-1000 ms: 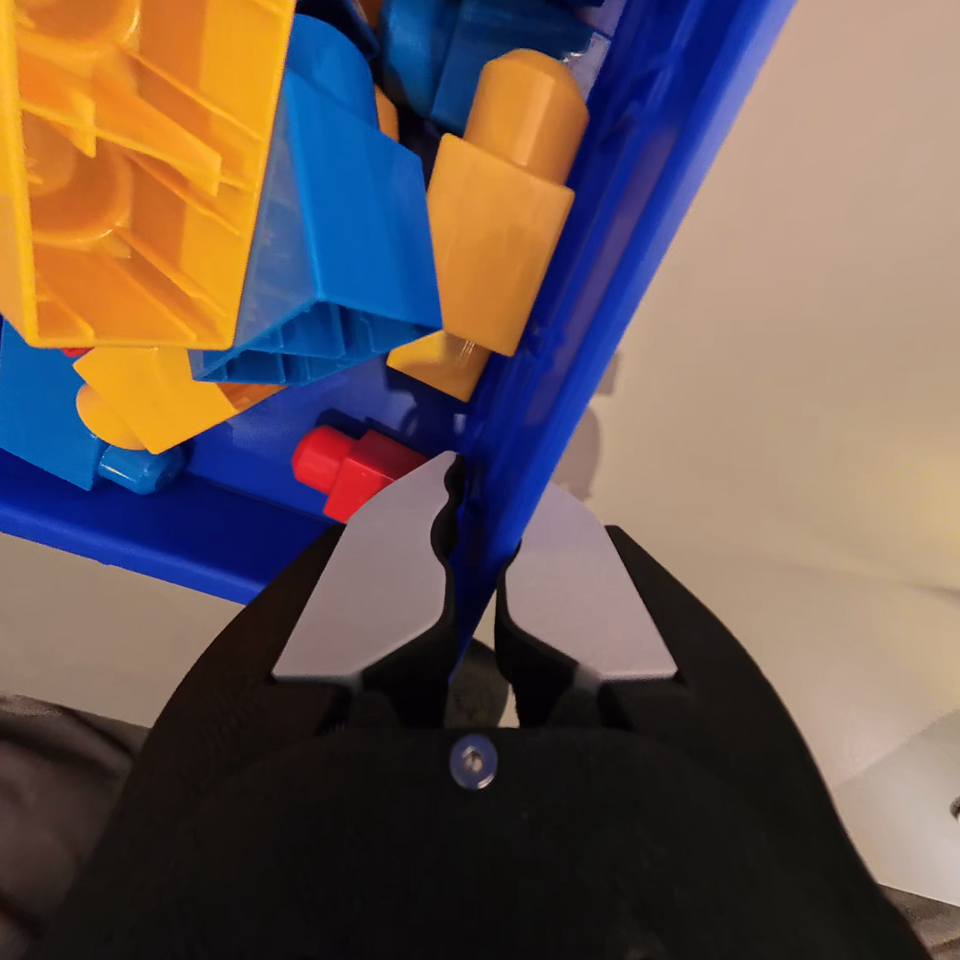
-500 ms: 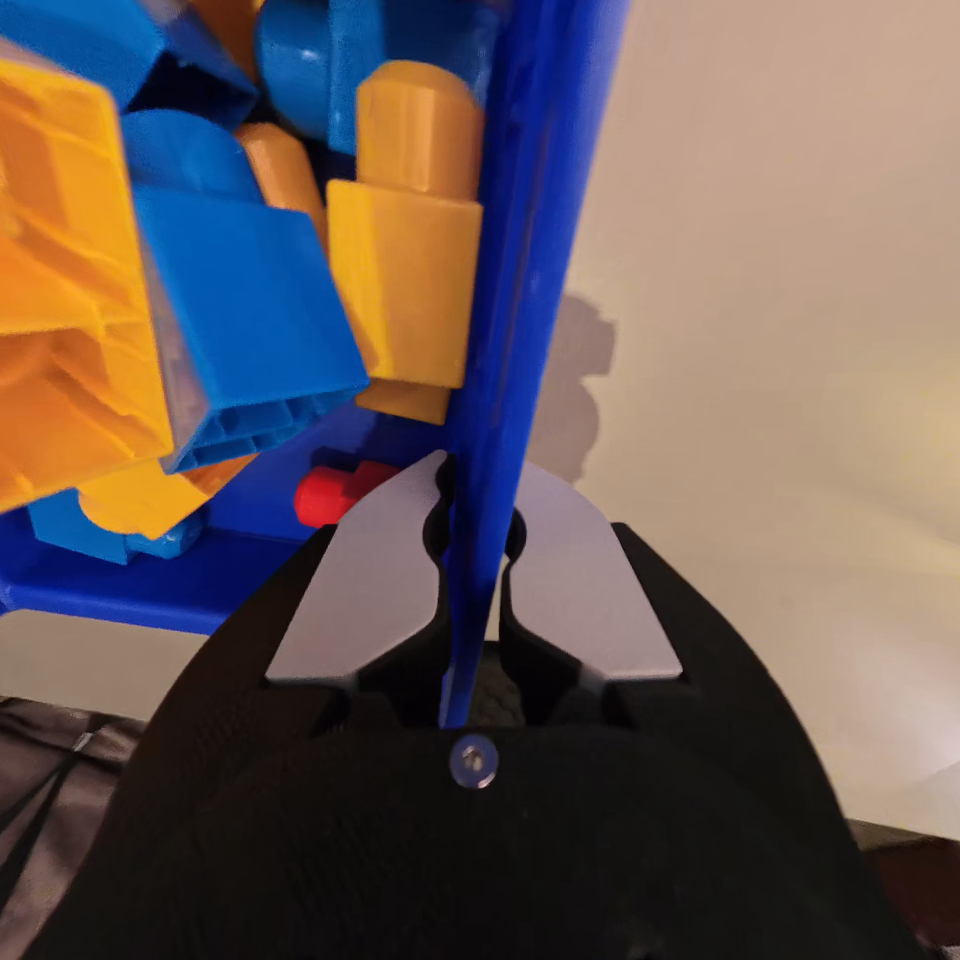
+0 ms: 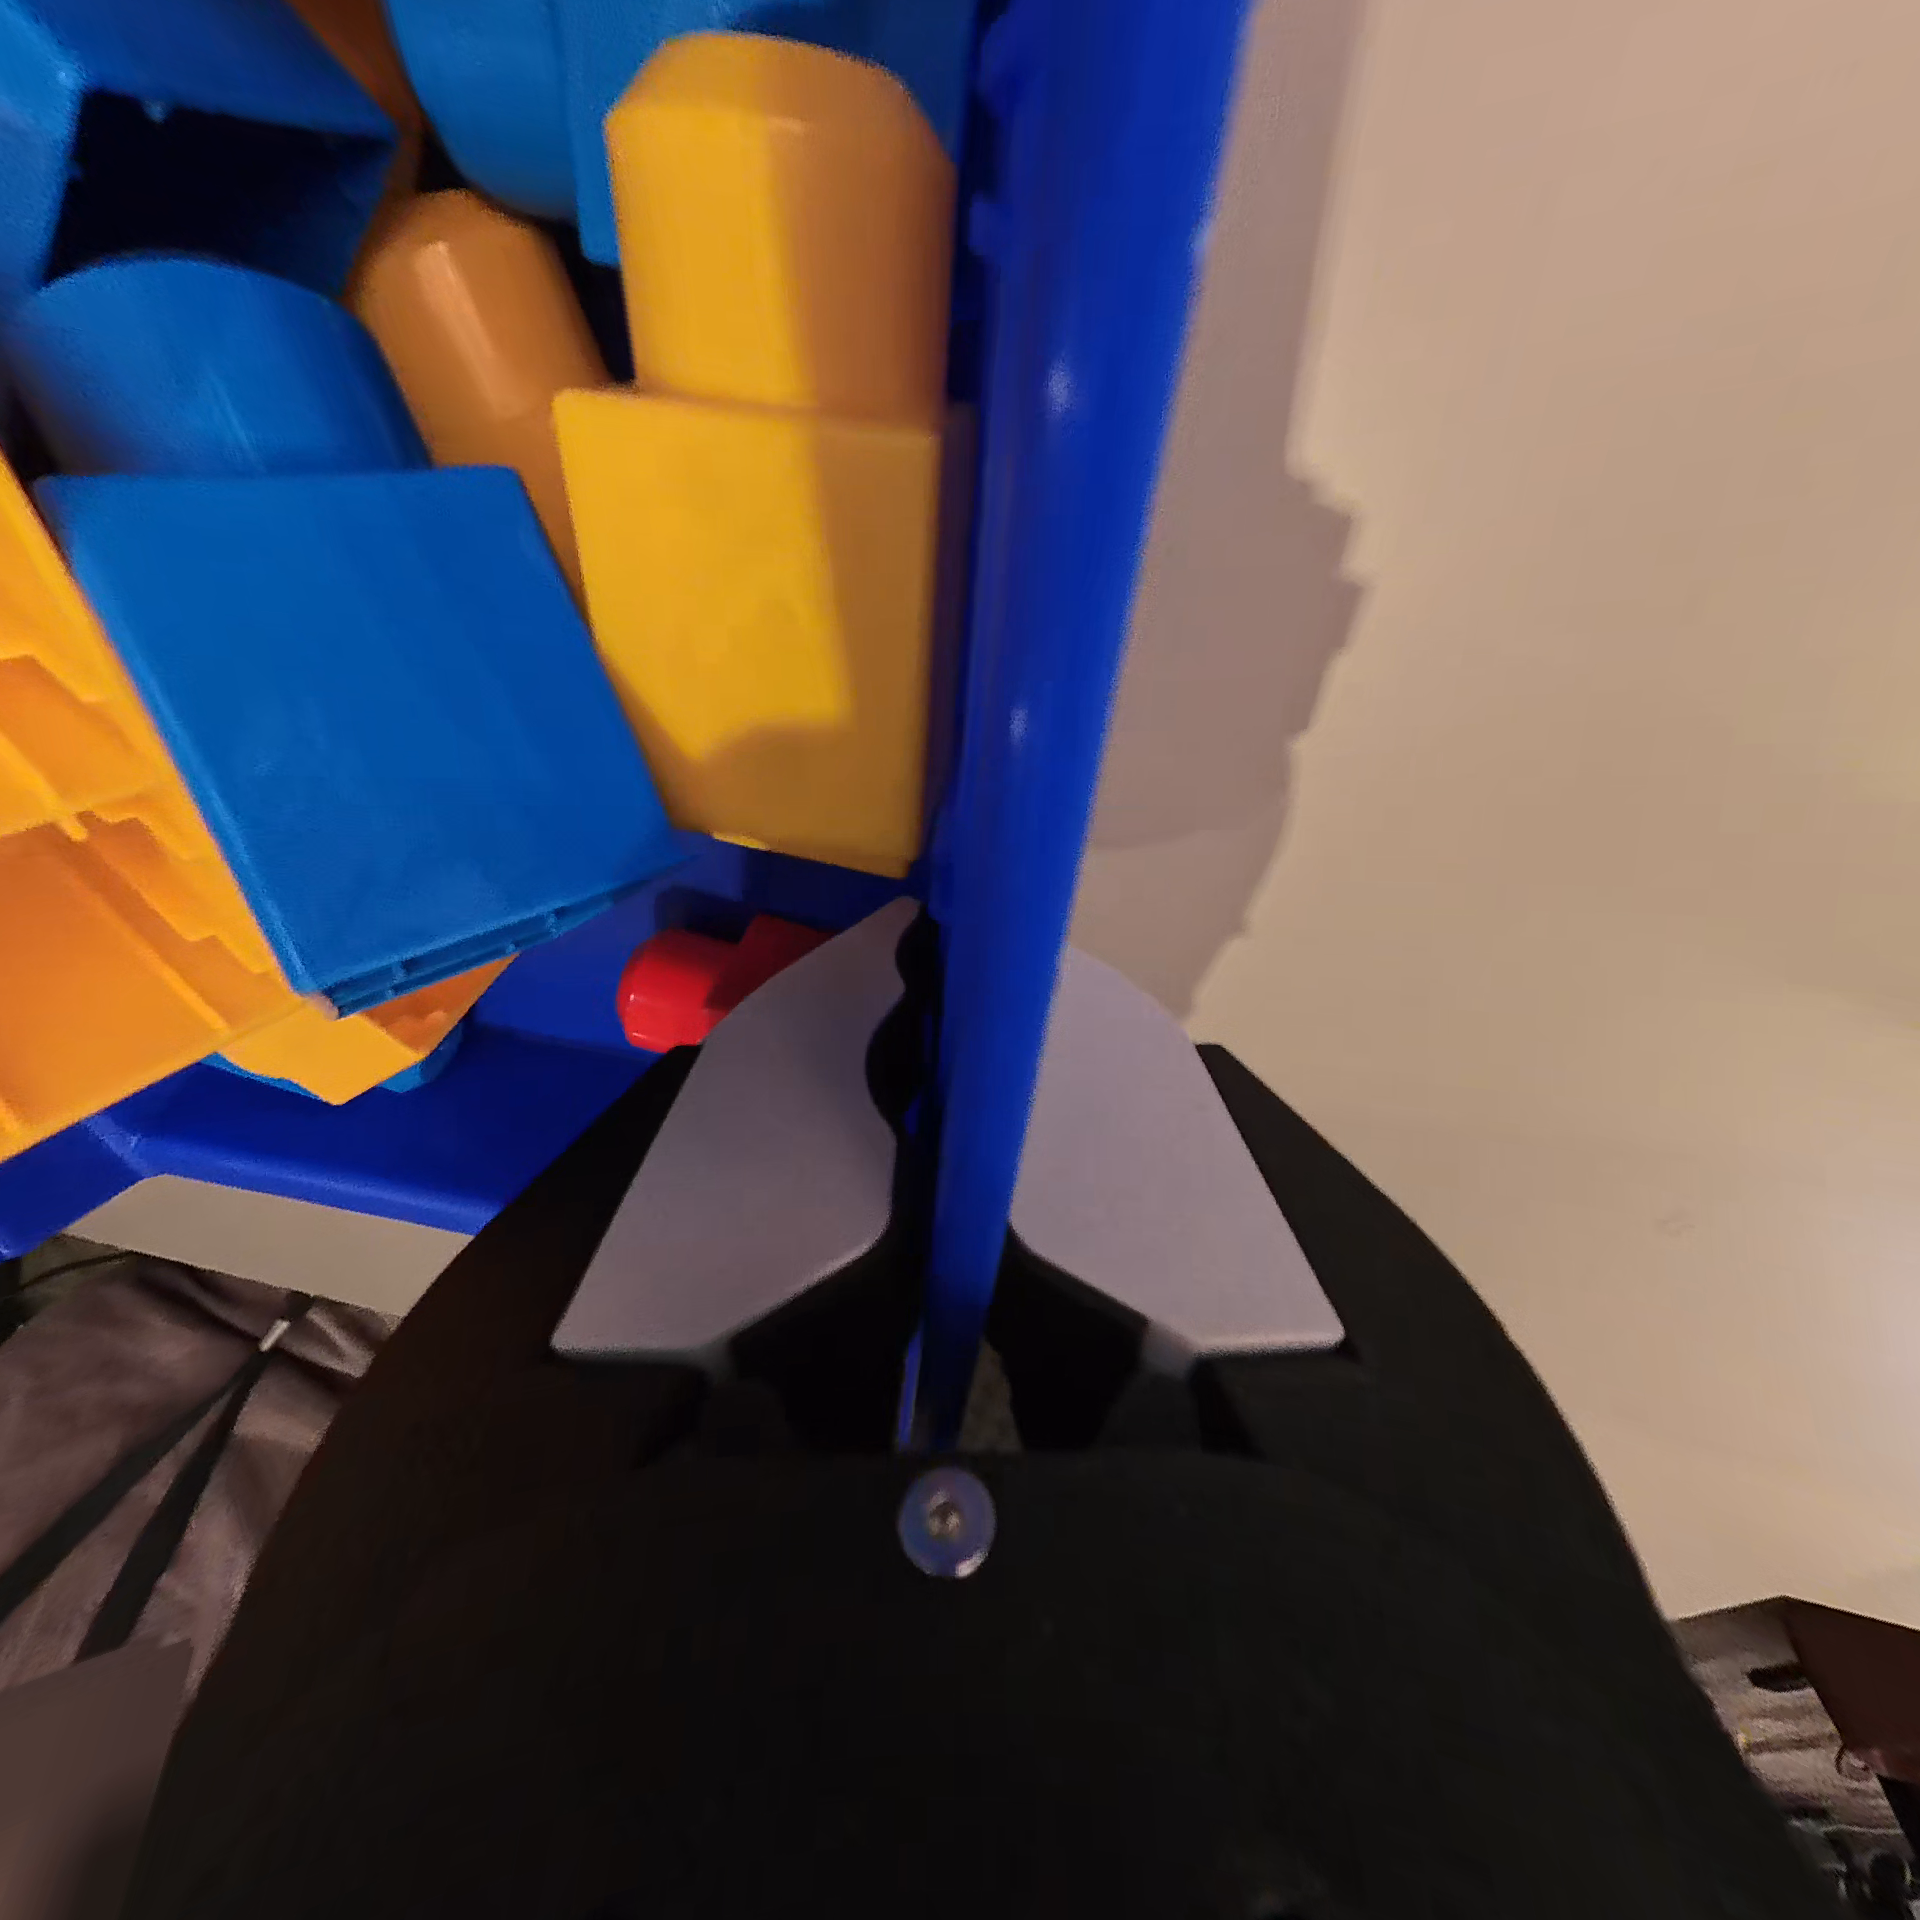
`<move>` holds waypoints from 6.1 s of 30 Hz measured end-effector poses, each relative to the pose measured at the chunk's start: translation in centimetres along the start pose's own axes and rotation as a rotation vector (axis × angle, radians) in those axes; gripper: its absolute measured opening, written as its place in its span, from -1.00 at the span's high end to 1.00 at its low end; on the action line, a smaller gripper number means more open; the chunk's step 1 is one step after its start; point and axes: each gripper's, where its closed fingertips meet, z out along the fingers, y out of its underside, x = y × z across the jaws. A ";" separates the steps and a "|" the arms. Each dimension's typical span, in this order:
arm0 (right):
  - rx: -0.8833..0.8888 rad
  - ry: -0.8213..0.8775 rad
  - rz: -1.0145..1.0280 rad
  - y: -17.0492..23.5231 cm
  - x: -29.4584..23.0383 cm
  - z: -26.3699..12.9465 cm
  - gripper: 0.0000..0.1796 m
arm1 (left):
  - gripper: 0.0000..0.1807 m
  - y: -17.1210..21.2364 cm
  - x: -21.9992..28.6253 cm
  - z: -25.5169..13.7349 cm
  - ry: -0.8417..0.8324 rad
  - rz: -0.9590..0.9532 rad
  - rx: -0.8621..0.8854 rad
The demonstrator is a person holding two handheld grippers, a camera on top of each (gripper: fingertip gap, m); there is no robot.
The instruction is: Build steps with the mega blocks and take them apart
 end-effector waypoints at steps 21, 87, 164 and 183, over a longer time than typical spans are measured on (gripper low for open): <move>0.164 0.111 -0.053 2.5 6.9 -4.0 0.95 | 0.79 4.5 -7.7 -23.2 -0.329 -0.117 1.030; 0.632 -0.133 -0.857 -15.1 -51.4 -6.5 0.71 | 0.47 18.8 -12.8 -24.5 -0.325 -0.526 1.025; 1.336 0.156 -0.138 -0.9 6.2 -24.7 0.73 | 0.61 22.7 -14.7 -1.8 0.135 -0.856 -0.145; 1.239 0.198 -0.165 -2.1 6.9 -22.1 0.73 | 0.78 16.3 -19.4 0.7 -0.154 -0.481 -0.178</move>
